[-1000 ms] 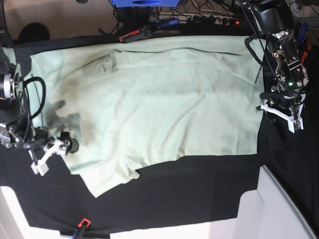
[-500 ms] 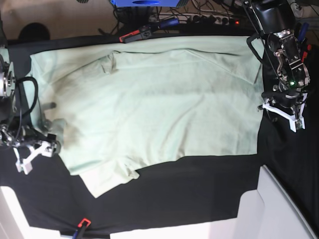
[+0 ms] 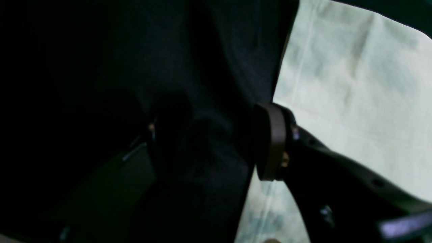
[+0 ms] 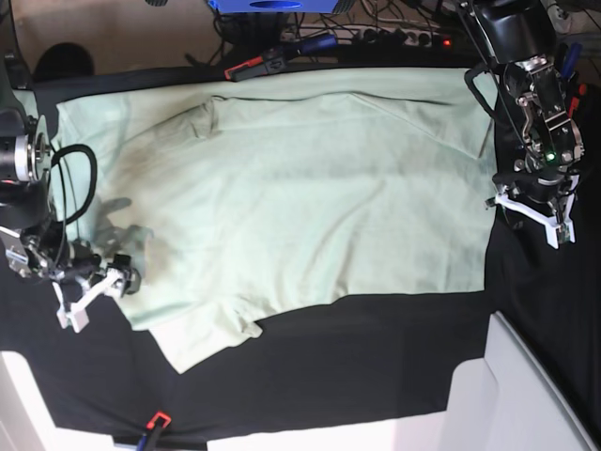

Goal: Fold the T-shirt properly
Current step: 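Move both grippers along the shirt to its side edges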

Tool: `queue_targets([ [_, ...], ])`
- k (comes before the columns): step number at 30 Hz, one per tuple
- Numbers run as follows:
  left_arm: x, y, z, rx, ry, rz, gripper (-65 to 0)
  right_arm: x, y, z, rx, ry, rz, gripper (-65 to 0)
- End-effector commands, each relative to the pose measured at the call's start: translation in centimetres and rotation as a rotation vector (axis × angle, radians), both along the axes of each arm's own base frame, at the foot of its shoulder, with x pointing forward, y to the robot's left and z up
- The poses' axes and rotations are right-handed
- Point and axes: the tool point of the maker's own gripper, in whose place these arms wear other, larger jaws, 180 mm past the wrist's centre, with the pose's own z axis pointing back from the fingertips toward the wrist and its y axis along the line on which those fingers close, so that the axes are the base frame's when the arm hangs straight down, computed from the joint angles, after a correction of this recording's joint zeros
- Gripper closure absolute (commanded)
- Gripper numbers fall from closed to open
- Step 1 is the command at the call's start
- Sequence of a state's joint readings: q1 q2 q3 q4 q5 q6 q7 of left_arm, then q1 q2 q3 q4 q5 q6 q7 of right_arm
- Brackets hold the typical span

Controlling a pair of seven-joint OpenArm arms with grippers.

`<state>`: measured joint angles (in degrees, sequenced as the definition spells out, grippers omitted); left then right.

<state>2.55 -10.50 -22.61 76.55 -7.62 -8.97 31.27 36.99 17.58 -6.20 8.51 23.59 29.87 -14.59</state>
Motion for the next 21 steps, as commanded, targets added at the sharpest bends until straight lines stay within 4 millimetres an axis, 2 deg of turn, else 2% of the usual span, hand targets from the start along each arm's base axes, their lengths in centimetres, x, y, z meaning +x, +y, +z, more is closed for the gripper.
queue_targets([
  [1, 1.0, 0.8, 1.6, 0.030, -0.045, 0.000, -35.1, 1.7, -0.3, 1.6, -0.002, -0.045, -0.001, -33.8],
  [3, 1.4, 0.6, 1.6, 0.026, -0.049, -0.004, -35.4, 1.7, -0.3, 1.6, -0.002, -0.045, -0.001, -21.0],
  [5, 1.5, 0.5, 1.7, 0.023, -0.052, -0.005, -39.6, 1.6, -0.2, 1.5, -0.001, -0.044, 0.000, -8.7],
  [6, 2.2, 0.1, 2.0, 0.021, -0.065, -0.015, -42.8, 1.6, -0.2, 1.5, 0.000, -0.044, -0.002, -2.8],
  [7, 2.8, -0.4, 2.0, 0.022, -0.064, -0.031, -45.0, 1.6, -0.1, 1.5, 0.001, -0.044, -0.001, 0.0],
  [9, 3.5, -1.1, 1.3, 0.007, -0.049, -0.049, -47.0, 1.7, -0.2, 1.6, 0.006, -0.048, -0.009, -1.0],
  [15, 6.5, -1.9, -0.8, -0.079, -0.021, -0.031, -47.4, 1.2, -0.2, 1.1, 0.007, -0.036, -0.010, 0.0],
  [21, 9.8, -2.7, -1.3, -0.153, -0.021, -0.012, -47.2, 1.0, -0.2, 1.0, 0.004, -0.033, -0.007, 0.0],
])
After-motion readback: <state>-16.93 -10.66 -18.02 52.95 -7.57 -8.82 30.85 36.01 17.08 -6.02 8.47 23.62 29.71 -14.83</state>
